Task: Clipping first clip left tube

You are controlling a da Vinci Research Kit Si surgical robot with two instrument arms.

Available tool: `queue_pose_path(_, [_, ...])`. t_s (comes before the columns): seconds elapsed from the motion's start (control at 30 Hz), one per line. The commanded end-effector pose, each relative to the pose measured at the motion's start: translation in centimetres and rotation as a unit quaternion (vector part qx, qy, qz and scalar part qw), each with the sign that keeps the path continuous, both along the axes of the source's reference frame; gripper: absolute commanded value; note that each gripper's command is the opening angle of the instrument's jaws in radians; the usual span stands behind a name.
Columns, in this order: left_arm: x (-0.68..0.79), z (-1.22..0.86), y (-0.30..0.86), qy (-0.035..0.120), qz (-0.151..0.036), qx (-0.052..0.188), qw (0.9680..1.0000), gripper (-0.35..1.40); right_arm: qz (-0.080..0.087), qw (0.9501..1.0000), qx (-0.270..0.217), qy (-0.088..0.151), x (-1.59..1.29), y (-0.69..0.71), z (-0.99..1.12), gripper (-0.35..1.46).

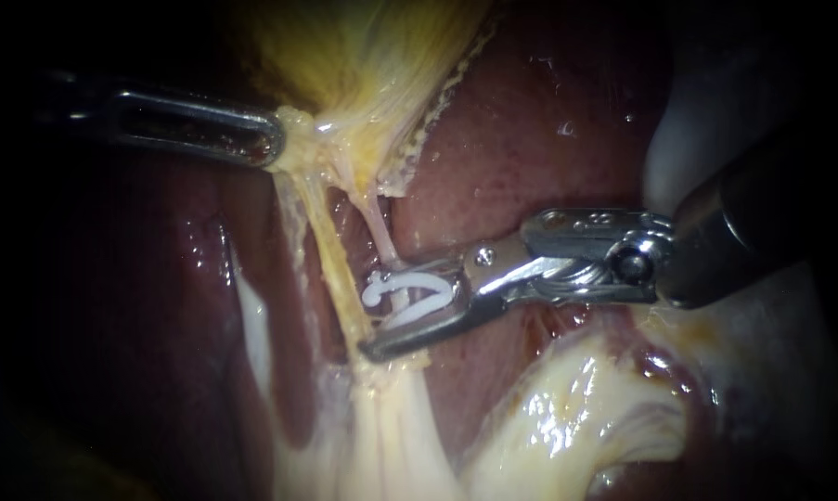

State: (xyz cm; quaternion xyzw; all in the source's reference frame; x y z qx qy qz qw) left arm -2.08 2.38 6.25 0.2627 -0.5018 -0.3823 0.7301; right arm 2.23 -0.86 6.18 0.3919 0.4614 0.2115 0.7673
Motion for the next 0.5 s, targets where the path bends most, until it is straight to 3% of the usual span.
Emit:
queue_pose_path(0.03, [0.0, 0.0, 0.0, 0.0, 0.0, 0.0, 1.0, -0.35, 0.001, 1.0, 0.0, 0.0, 0.01, 0.0, 0.01, 0.45])
queue_pose_path(0.5, [-0.01, 0.0, 0.0, 0.0, -0.001, 0.0, 1.0, -0.35, 0.02, 0.9992, 0.02, 0.027, 0.25, -0.02, 0.04, 0.45])
